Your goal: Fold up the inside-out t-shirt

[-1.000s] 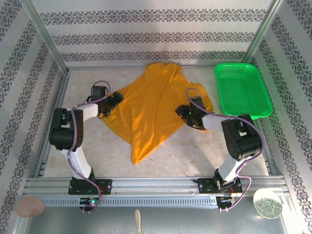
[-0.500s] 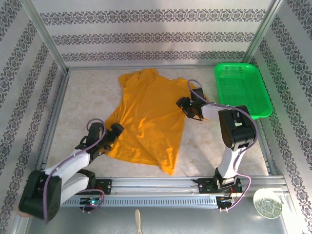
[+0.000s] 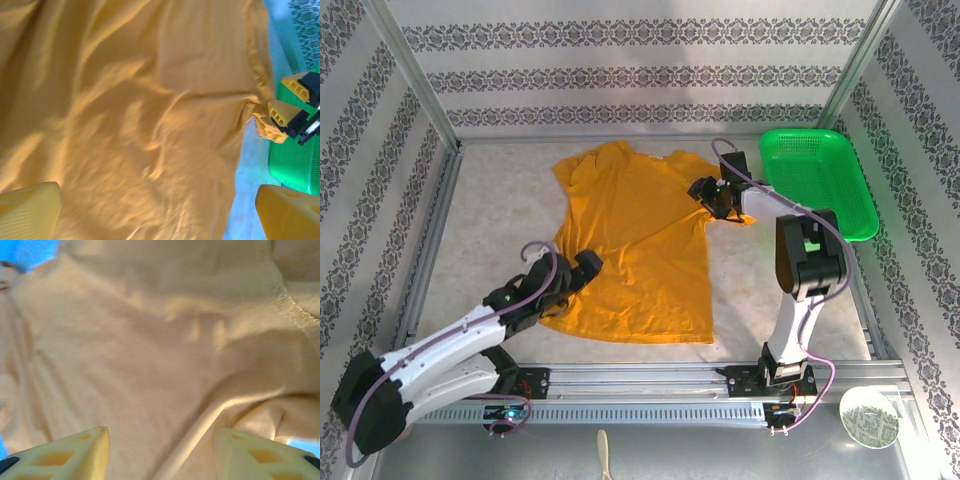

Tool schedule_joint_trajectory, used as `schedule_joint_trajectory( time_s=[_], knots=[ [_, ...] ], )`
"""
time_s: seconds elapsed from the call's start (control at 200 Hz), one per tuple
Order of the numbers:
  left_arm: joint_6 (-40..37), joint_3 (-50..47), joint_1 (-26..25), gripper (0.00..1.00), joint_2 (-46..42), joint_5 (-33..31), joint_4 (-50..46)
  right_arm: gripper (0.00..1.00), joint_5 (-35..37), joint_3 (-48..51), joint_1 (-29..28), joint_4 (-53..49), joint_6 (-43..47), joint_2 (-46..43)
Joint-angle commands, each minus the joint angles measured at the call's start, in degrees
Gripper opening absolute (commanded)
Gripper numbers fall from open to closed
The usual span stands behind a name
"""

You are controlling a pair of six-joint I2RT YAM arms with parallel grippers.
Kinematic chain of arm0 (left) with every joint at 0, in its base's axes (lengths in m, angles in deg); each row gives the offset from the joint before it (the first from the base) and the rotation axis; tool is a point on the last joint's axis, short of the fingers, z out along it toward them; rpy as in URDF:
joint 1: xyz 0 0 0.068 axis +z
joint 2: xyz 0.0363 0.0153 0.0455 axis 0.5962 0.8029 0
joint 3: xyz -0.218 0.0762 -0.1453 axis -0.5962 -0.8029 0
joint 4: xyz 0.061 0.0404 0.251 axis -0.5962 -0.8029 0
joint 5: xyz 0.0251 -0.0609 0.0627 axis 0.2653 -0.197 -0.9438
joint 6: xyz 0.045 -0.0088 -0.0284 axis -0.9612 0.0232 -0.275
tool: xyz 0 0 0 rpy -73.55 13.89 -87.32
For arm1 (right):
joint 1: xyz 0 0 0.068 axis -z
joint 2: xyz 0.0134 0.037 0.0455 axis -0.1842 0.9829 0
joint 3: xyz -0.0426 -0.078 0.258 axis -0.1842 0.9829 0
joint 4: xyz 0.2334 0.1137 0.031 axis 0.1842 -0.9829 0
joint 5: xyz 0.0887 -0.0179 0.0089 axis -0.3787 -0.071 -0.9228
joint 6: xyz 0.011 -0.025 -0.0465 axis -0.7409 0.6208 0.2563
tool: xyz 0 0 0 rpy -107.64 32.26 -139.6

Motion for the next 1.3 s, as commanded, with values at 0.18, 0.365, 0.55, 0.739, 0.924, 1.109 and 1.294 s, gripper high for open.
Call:
schedule_joint_trajectory(
  time_s=[0.18,0.365,0.55,0.739,0.924,1.109,1.294],
  knots=[
    [-21.25,22.3,20.24,1.0,27.23,12.68,9.44,0.58,2.65,17.42,-4.41,3.23,1.65,-20.75],
    [-31.24,49.72,25.59,1.0,50.7,18.21,3.71,0.58,3.66,24.21,-10.79,5.83,-0.11,-24.28],
    [-33.46,70.37,26.94,0.99,68.19,17.11,-3.7,0.58,6.04,30.38,-16.18,8.27,-3.21,-26.54],
    [-32.54,83.04,29.11,0.99,78.98,15.91,-8.16,0.58,8.99,36.11,-19.53,9.49,-5.52,-29.44],
    [-29.83,90.52,31.71,0.99,86.52,16.44,-11.32,0.59,11.52,39.94,-20.89,8.65,-6.52,-30.45],
    [-27.62,87.67,34.2,0.99,86.5,13.7,-11.92,0.59,12.95,40.34,-20.72,8.41,-6.38,-28.9],
    [-26.12,76.13,37.83,0.99,79.83,10.17,-9.58,0.59,12.22,39.08,-19.89,9.88,-5.47,-25.62]
  ],
)
